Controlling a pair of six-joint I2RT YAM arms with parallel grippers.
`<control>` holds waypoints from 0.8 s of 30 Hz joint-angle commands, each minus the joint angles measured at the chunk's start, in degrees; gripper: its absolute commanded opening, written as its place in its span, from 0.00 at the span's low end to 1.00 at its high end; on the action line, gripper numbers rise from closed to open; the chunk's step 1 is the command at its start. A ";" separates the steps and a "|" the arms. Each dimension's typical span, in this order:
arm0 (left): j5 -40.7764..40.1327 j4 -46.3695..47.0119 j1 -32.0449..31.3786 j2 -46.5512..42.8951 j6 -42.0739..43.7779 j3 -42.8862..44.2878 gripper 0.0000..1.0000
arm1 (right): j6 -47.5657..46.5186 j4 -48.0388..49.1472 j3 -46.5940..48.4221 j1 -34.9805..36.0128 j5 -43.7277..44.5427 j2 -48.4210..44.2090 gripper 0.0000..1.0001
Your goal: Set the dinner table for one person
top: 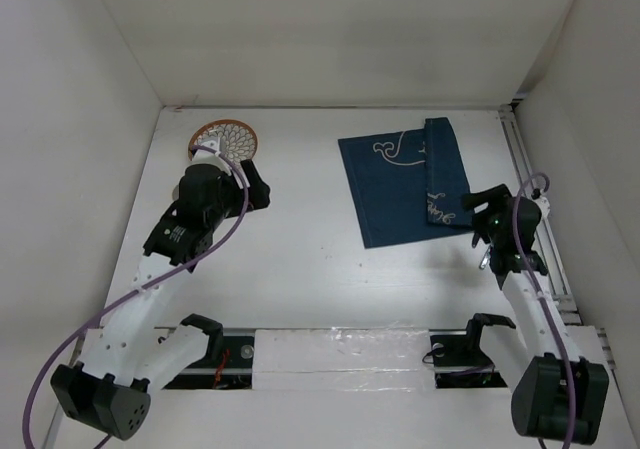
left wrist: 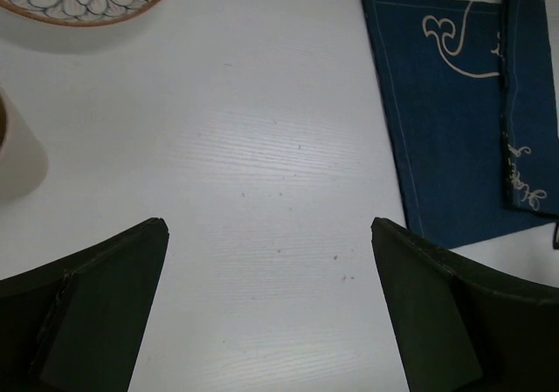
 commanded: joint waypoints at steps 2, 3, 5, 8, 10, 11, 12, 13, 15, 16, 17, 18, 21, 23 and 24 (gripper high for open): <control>7.81 4.84 -0.29 4.09 -5.44 2.00 1.00 | -3.69 -7.75 7.38 2.70 13.95 -3.72 0.79; 9.92 6.69 -0.29 5.23 -6.58 2.00 1.00 | -4.66 -8.46 9.48 3.24 15.28 -4.42 0.79; 16.25 10.99 -0.29 9.36 -11.22 1.40 1.00 | -9.74 -6.47 10.11 4.55 15.38 -3.90 0.79; 15.58 18.39 -5.36 18.57 -14.84 1.90 1.00 | -17.22 -9.15 17.82 7.54 14.59 6.17 0.98; 12.24 17.01 -9.76 25.08 -16.25 8.13 1.00 | -19.52 -15.20 27.10 10.69 16.50 17.65 0.98; 8.83 16.03 -13.61 31.81 -17.13 10.59 1.00 | -21.78 -18.19 29.17 11.58 17.13 20.86 0.98; 7.49 14.63 -14.70 35.01 -18.27 13.14 1.00 | -22.85 -18.22 30.58 12.55 16.35 23.41 0.98; 6.43 12.10 -15.93 38.09 -20.89 17.95 1.00 | -22.86 -19.27 32.51 14.12 16.34 27.27 0.98; 3.71 9.88 -17.86 45.91 -23.72 23.59 1.00 | -22.16 -19.28 33.14 15.54 17.13 29.06 0.98; 3.70 8.83 -17.87 47.94 -24.60 25.45 1.00 | -22.16 -18.49 33.14 16.33 17.13 29.06 0.98; 2.83 6.73 -18.92 49.96 -25.13 27.39 1.00 | -22.16 -17.62 32.62 17.55 17.13 29.06 0.98; 0.73 5.06 -19.71 53.72 -25.92 29.32 1.00 | -22.77 -17.09 32.62 17.57 17.13 29.06 0.98; -3.23 -1.27 -20.42 60.15 -25.93 37.14 1.00 | -23.30 -17.08 32.61 18.89 17.13 30.38 0.98; -3.25 -1.99 -21.04 63.06 -25.14 40.74 1.00 | -23.30 -17.08 32.61 19.41 17.66 31.17 0.98; -3.25 -2.78 -21.04 64.47 -25.14 41.81 1.00 | -23.30 -17.08 32.61 19.93 17.66 31.17 0.98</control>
